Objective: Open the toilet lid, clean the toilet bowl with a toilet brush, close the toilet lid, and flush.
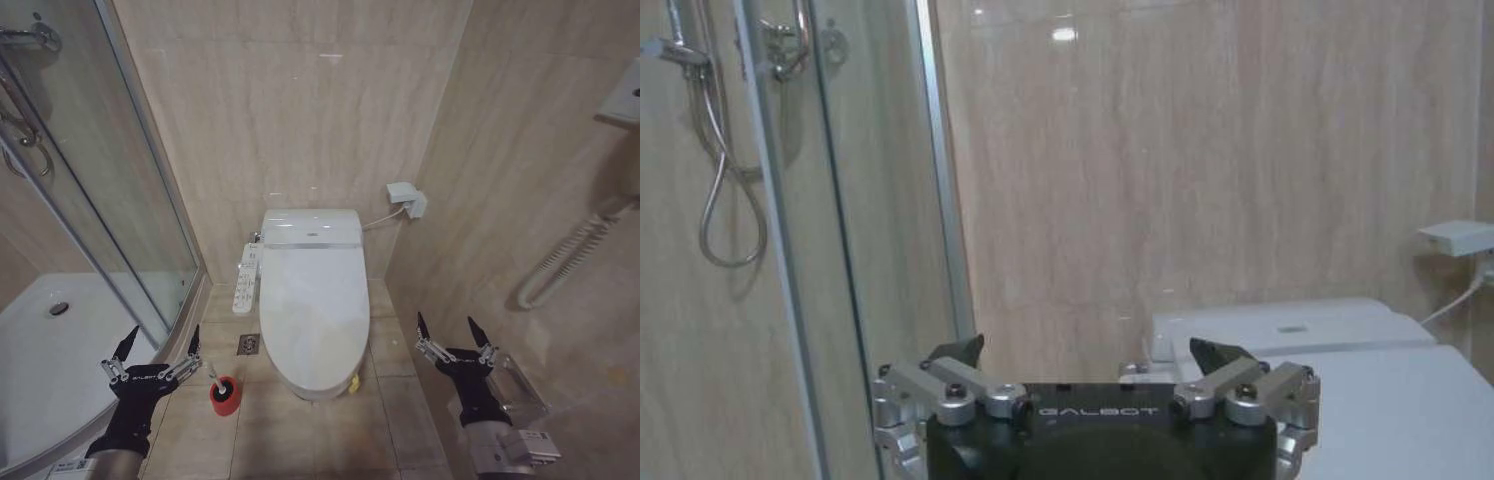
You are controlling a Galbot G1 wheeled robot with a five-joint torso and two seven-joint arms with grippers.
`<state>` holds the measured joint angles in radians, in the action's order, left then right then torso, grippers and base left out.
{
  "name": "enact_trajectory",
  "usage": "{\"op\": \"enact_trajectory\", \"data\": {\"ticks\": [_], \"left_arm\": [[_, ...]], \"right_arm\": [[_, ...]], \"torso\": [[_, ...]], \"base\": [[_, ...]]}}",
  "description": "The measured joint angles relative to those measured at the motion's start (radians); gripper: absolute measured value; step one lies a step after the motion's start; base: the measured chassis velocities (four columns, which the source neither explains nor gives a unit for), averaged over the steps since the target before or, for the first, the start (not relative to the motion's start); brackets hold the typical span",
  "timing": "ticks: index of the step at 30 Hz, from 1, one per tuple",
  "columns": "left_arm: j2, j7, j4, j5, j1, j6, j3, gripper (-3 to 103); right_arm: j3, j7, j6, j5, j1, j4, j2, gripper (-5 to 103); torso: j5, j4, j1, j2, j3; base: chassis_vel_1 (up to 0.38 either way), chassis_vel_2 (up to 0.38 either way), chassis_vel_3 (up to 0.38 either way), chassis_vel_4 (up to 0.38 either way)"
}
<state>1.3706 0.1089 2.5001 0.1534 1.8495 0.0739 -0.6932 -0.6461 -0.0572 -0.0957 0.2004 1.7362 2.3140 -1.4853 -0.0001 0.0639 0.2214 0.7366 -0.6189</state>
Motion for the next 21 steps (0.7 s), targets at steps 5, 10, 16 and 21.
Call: {"op": "enact_trajectory", "data": {"ticks": [5, 10, 16, 21], "left_arm": [[0.000, 0.000, 0.000, 0.000, 0.000, 0.000, 0.000, 100], [0.000, 0.000, 0.000, 0.000, 0.000, 0.000, 0.000, 100], [0.000, 0.000, 0.000, 0.000, 0.000, 0.000, 0.000, 100], [0.000, 0.000, 0.000, 0.000, 0.000, 0.000, 0.000, 100]], "right_arm": [[0.015, 0.001, 0.011, -0.005, -0.001, -0.044, 0.052, 100], [0.037, -0.011, 0.018, -0.016, -0.005, -0.105, 0.106, 100], [0.081, -0.014, 0.017, -0.035, -0.012, -0.202, 0.147, 100], [0.118, -0.018, 0.010, -0.046, -0.031, -0.270, 0.157, 100]], "torso": [[0.0000, 0.0000, -0.001, 0.000, 0.000], [0.0002, 0.0002, -0.001, 0.000, 0.000], [0.0002, 0.0000, -0.001, 0.000, 0.000], [0.0002, 0.0000, -0.001, 0.000, 0.000]], "base": [[-0.008, 0.011, 0.014, -0.007], [0.000, 0.000, 0.000, 0.000], [0.000, 0.000, 0.000, 0.000], [0.000, 0.000, 0.000, 0.000]]}}
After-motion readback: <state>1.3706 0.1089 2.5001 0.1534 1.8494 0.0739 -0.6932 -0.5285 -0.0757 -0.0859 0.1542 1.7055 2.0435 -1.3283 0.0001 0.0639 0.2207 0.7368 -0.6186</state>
